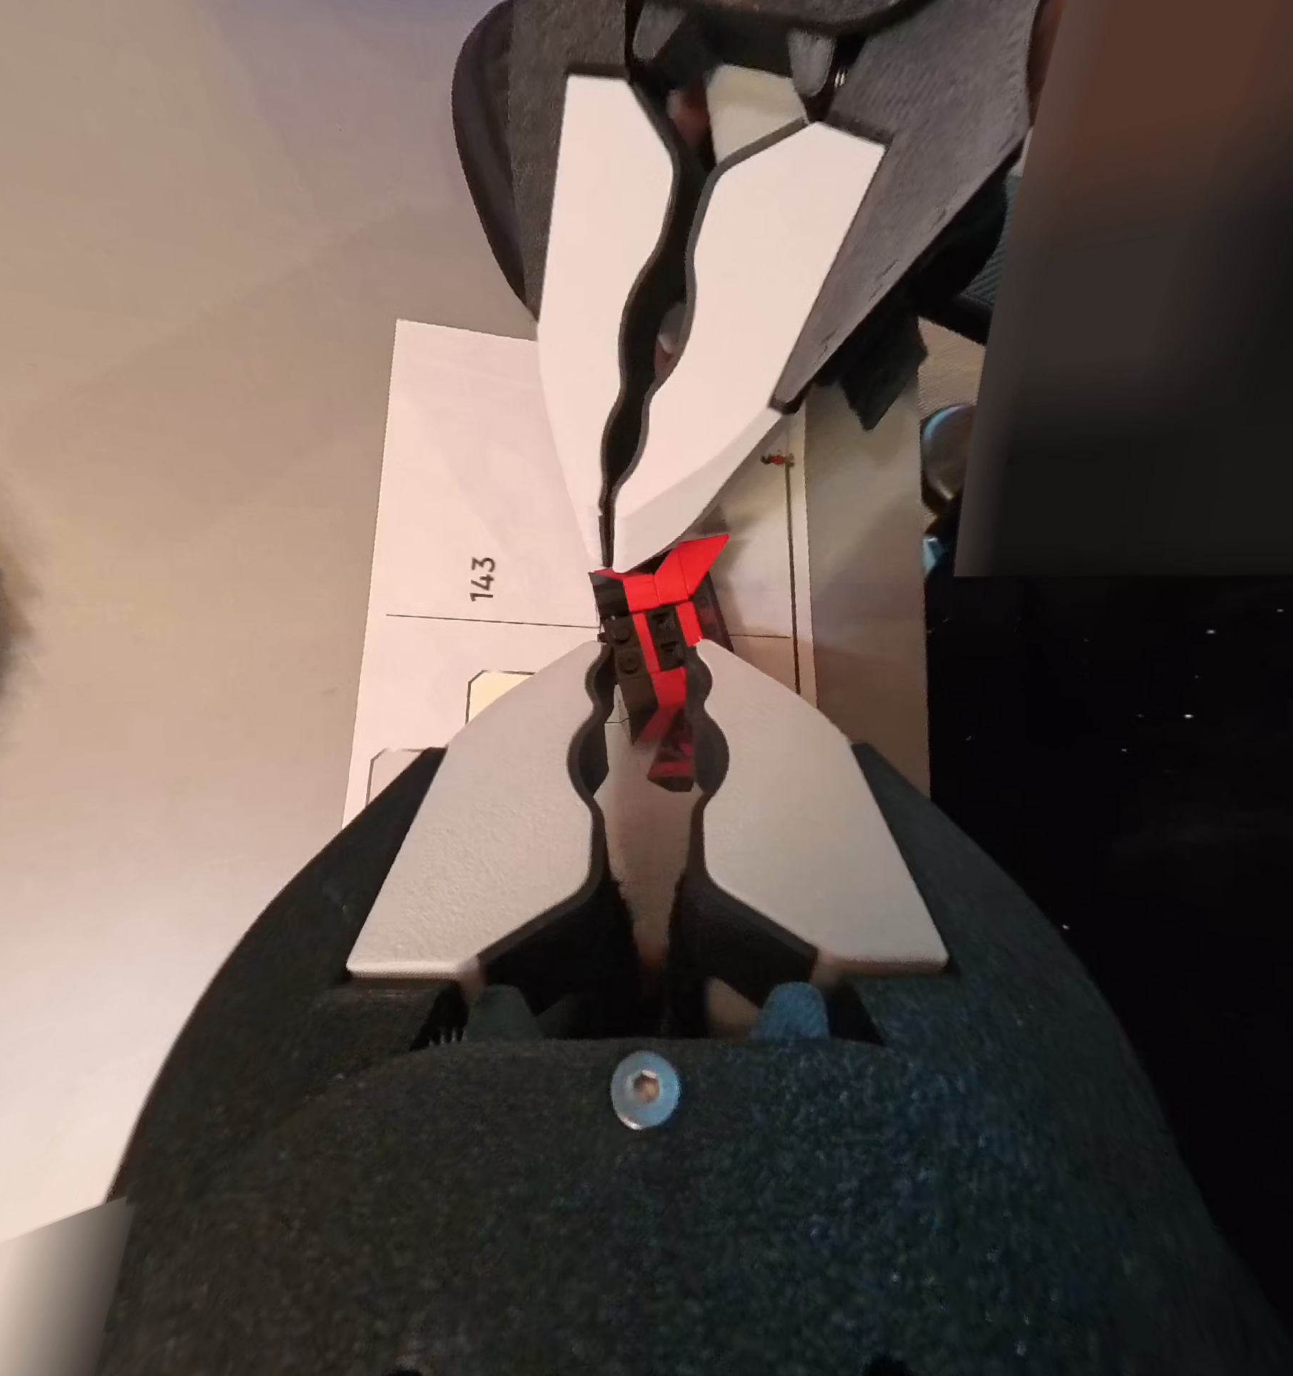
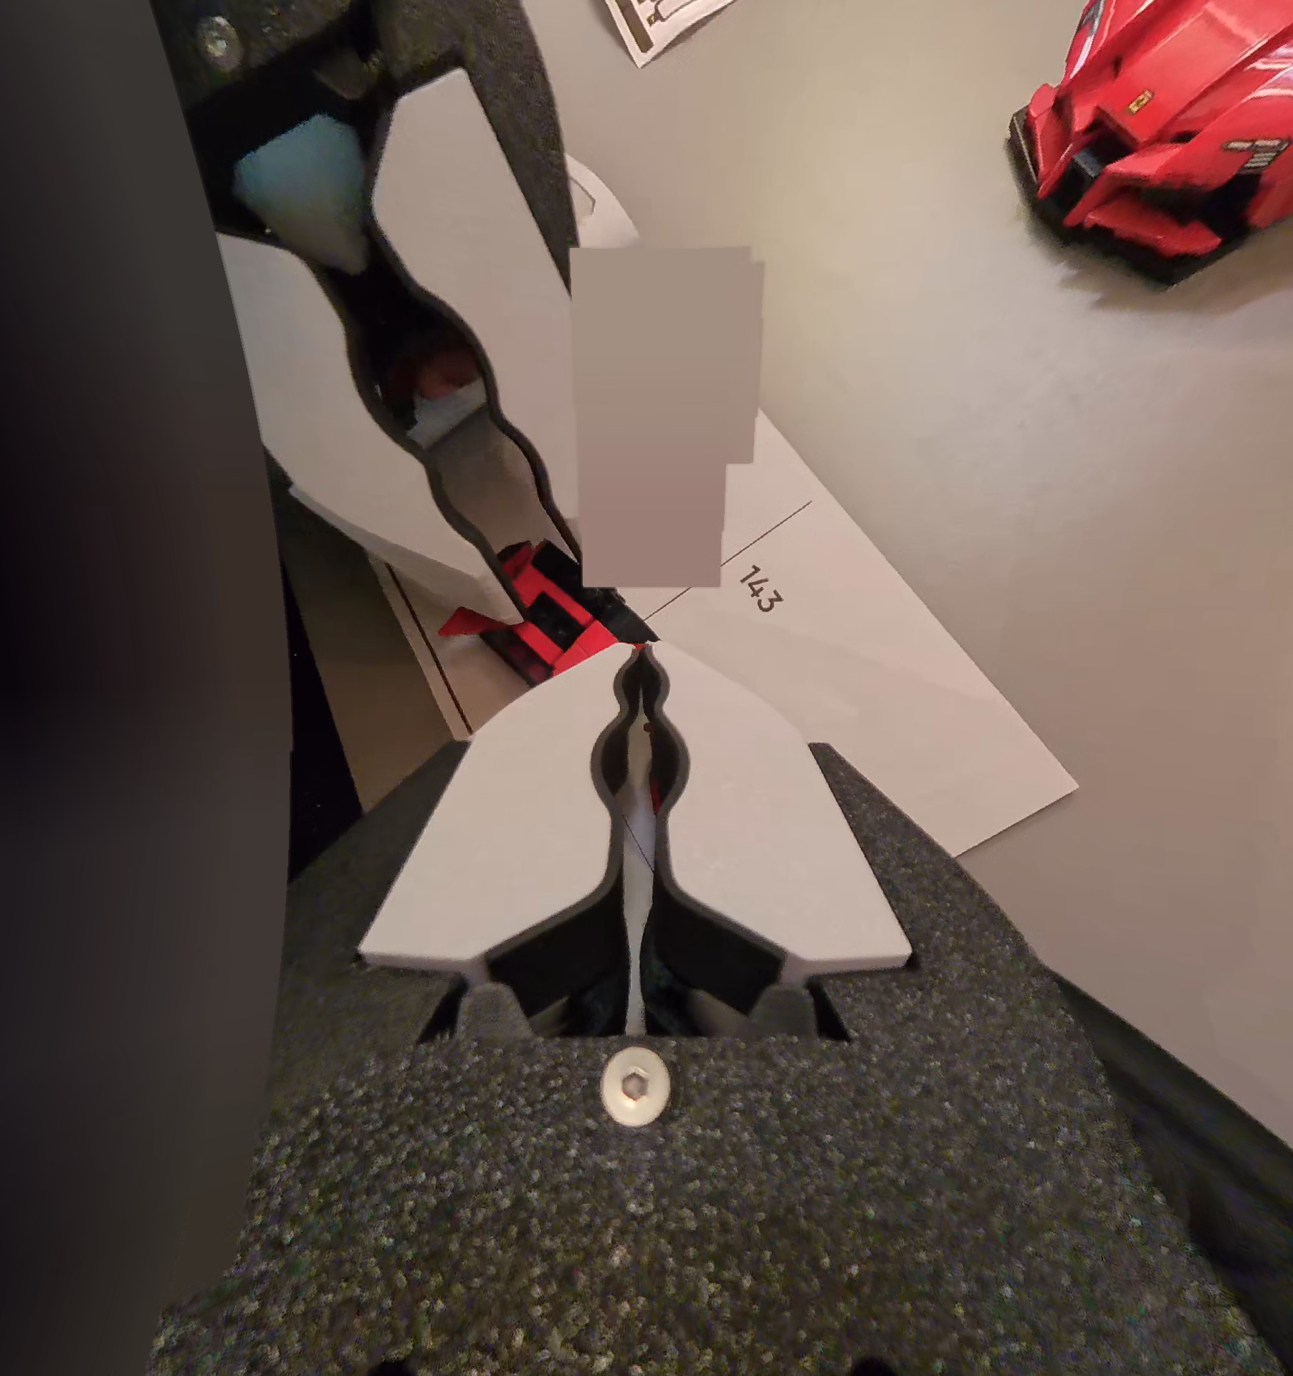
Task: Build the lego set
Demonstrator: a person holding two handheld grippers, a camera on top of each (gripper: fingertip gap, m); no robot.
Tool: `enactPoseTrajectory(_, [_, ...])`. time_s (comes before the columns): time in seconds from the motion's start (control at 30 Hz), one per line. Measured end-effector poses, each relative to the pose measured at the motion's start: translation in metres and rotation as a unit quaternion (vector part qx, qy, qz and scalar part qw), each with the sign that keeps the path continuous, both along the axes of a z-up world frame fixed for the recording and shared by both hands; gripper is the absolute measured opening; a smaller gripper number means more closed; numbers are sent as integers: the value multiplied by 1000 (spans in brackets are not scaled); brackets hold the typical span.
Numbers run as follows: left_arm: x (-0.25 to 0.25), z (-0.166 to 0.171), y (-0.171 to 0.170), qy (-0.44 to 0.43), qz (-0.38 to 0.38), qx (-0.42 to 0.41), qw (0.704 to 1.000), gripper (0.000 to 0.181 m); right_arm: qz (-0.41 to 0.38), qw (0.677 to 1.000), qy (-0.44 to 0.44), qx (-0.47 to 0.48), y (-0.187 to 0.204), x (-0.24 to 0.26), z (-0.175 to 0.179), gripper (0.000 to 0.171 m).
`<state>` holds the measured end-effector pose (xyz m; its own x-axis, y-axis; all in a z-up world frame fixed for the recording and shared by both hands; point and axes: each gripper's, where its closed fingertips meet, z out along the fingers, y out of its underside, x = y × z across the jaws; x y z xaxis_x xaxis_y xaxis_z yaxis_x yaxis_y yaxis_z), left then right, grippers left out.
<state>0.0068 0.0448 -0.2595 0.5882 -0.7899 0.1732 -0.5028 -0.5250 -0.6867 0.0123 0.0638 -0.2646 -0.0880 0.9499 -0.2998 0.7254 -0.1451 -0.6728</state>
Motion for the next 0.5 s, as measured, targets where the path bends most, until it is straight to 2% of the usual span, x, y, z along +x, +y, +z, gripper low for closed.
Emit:
enactPoseTrajectory(0.17, [-1, 0, 0, -37, -14, -31, 999, 18, 17, 1000, 3, 5, 0, -2, 1, 0])
enactPoseTrajectory(0.5, [0, 0, 0, -41, -56, -23, 997, 18, 43, 999, 3, 14, -1, -1, 1, 0])
